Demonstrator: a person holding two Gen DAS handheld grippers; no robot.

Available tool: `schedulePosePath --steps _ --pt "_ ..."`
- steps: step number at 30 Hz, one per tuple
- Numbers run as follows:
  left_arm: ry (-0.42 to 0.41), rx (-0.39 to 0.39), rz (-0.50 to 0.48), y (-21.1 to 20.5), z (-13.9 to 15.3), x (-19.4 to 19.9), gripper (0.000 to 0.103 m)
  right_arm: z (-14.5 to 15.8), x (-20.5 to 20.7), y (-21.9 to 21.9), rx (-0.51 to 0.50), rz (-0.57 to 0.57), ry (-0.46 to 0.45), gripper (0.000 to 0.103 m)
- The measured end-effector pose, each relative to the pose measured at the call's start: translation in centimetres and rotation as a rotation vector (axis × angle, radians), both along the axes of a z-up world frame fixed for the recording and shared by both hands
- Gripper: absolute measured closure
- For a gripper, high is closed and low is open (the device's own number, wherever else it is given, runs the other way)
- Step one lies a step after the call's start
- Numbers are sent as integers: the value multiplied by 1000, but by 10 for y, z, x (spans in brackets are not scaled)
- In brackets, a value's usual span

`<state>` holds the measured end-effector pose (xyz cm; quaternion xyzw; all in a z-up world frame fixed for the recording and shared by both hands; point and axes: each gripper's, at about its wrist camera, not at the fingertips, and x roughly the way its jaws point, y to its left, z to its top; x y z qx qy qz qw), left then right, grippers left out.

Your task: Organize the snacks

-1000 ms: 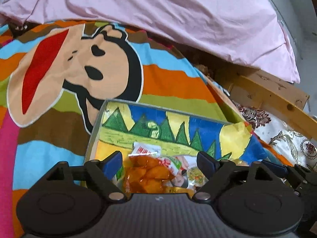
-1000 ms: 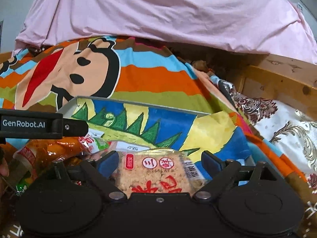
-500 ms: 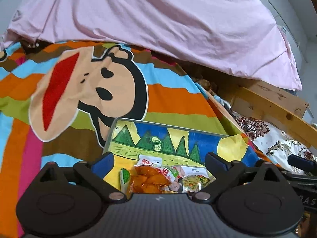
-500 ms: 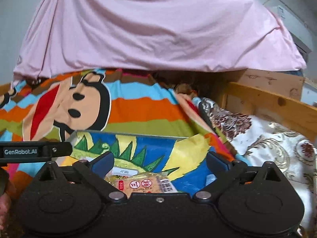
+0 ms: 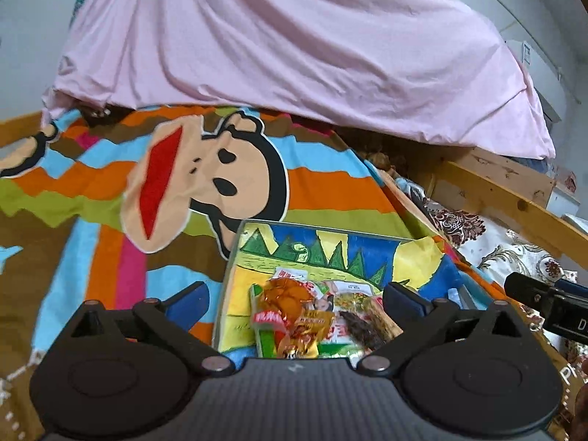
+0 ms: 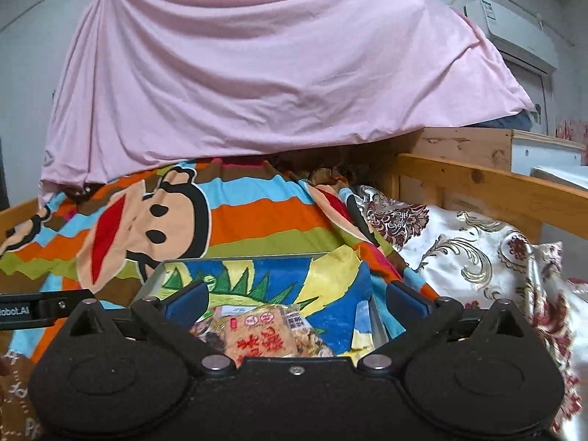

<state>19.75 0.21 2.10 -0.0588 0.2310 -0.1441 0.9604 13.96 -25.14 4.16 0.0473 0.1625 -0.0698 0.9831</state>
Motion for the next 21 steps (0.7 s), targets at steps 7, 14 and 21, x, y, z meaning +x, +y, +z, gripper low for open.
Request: schedulePosePath --steps 7,14,21 --pt "-53 40 24 8 19 -61 1 14 -48 5 25 35 -28 1" --pt "-22 32 55 16 12 -118 1 21 -103 13 32 77 -34 1" --pt "-7 51 68 20 7 -155 1 17 -149 24 8 103 -5 1"
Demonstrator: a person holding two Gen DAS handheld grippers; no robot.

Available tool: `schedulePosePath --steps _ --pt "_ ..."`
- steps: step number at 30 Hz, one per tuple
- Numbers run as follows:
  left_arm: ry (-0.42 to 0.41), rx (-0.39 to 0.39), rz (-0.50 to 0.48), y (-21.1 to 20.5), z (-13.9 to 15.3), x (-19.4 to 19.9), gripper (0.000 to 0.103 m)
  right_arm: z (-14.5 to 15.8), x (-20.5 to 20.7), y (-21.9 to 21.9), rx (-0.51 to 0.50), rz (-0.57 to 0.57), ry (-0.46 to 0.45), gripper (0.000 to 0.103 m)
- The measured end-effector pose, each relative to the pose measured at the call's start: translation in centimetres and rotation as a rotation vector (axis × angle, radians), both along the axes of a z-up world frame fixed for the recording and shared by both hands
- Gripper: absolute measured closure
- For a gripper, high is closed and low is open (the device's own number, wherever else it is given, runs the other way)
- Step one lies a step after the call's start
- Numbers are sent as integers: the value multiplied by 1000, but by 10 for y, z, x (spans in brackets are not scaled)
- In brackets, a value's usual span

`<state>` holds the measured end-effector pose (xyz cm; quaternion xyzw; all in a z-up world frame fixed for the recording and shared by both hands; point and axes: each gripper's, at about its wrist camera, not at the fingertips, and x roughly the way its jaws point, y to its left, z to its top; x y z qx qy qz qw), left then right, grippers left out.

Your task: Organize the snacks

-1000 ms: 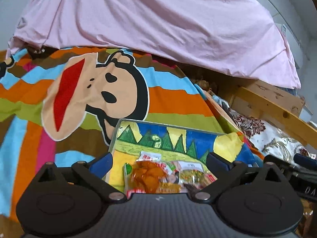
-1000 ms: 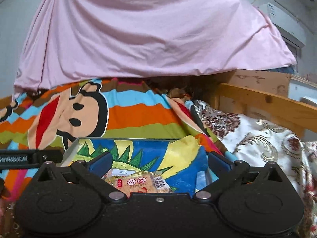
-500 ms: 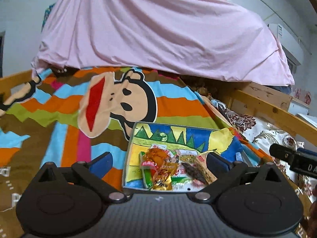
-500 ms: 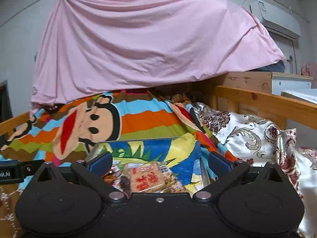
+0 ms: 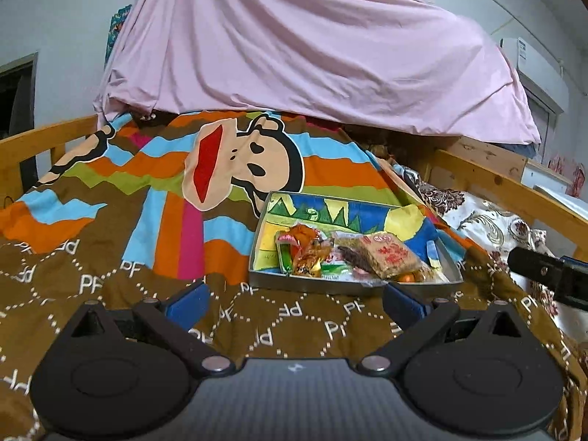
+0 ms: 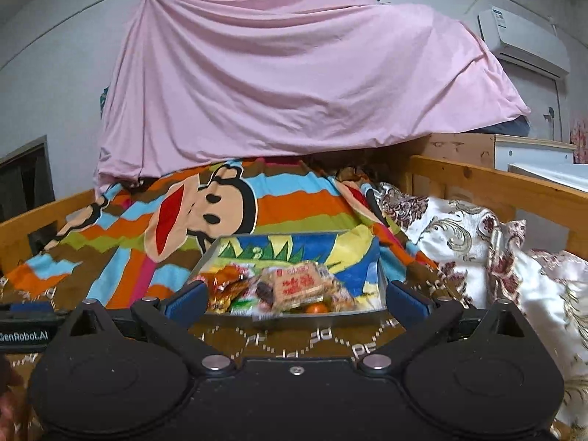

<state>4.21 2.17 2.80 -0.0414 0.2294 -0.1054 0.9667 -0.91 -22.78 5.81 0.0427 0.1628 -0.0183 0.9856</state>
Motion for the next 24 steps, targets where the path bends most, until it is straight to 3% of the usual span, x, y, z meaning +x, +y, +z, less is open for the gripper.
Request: schedulePosePath --steps 9,24 --pt "4 57 -11 -3 -8 -37 1 1 -28 0 -7 -9 1 1" --pt "11 91 3 0 -12 -52 1 -12 -61 4 -39 -9 58 1"
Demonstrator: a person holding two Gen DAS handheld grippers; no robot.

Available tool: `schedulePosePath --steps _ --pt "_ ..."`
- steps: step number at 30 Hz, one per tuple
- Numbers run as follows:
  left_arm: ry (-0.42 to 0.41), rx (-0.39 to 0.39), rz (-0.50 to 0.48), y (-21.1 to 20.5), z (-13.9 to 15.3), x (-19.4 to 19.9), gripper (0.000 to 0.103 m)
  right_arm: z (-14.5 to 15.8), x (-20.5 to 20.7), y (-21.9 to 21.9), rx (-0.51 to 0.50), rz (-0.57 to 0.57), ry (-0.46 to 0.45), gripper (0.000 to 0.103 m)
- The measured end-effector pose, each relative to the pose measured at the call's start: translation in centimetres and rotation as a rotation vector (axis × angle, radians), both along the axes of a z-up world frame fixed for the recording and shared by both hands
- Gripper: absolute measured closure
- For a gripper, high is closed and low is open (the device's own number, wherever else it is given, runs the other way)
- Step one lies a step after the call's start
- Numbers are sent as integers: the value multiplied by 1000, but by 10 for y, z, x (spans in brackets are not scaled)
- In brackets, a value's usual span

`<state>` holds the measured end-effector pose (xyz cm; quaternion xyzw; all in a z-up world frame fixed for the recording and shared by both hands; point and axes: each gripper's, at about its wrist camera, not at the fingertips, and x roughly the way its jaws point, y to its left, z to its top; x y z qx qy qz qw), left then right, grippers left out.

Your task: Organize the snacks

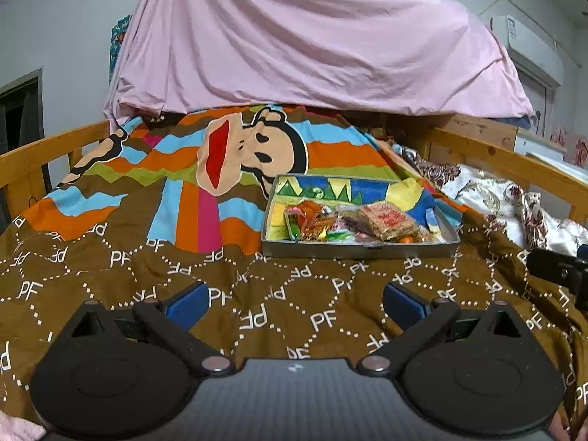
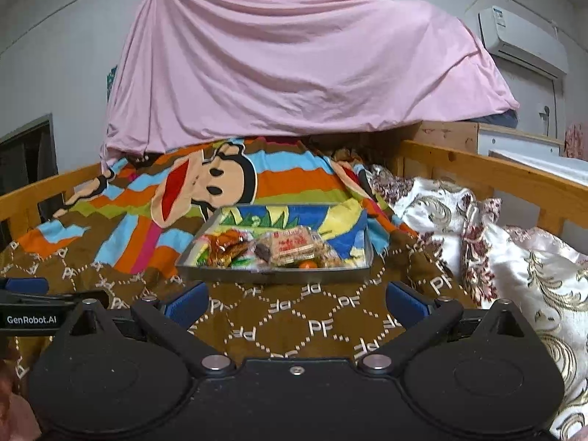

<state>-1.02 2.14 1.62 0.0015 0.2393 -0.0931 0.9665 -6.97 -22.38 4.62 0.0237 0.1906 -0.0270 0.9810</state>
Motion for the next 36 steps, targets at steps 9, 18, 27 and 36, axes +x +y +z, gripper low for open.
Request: schedulePosePath --steps 9,18,27,36 --pt "77 45 9 -4 -10 7 0 -16 5 3 1 -18 62 1" --pt "57 -3 38 -1 -12 11 0 -28 22 2 24 -36 71 1" --pt "140 -5 87 -6 -28 32 0 -50 45 -3 42 -89 154 1" --pt "144 -6 90 -6 -28 29 0 -47 41 0 41 -84 145 1"
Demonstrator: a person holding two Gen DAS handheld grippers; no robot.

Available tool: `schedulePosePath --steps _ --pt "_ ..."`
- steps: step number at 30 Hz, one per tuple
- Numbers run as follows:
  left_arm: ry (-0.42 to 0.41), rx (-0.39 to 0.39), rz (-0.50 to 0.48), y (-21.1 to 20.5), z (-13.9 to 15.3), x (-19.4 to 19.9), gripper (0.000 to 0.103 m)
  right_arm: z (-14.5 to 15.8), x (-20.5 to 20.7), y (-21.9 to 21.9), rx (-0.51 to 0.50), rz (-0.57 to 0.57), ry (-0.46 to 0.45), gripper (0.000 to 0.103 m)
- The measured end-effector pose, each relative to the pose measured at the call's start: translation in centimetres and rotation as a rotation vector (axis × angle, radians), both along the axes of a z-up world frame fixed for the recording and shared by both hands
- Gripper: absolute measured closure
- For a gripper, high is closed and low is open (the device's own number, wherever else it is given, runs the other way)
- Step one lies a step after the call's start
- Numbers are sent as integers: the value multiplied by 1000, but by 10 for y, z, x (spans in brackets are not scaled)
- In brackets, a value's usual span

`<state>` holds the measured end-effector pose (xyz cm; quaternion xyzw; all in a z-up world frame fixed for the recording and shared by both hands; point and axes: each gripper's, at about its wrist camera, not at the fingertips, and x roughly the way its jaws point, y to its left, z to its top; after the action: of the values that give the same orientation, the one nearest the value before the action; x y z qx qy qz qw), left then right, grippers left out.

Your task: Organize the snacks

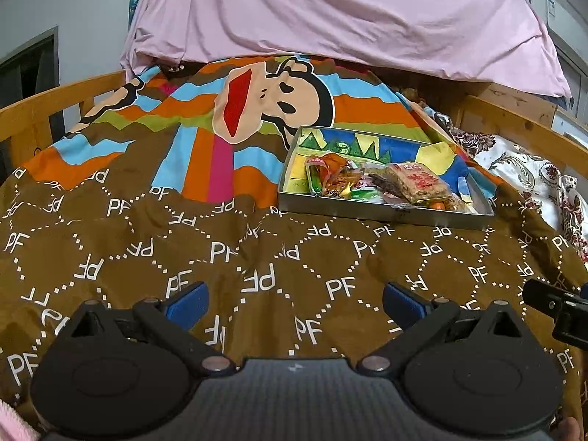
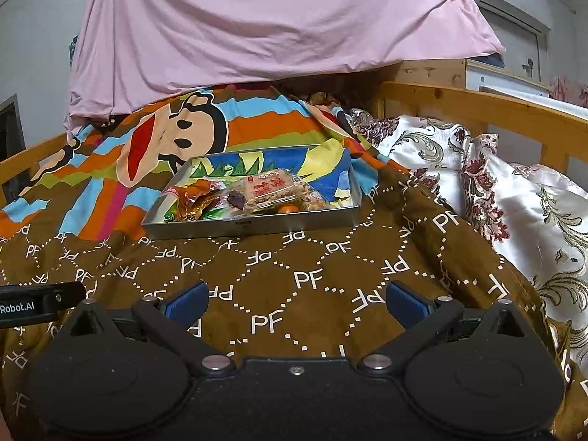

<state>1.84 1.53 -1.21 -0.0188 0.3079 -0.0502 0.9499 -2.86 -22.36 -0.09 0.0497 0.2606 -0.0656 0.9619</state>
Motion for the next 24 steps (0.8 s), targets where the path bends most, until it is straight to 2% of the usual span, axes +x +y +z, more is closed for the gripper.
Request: schedulePosePath --steps 24 --pt "4 22 -10 -5 0 -2 0 1 -1 -1 -5 2 -1 1"
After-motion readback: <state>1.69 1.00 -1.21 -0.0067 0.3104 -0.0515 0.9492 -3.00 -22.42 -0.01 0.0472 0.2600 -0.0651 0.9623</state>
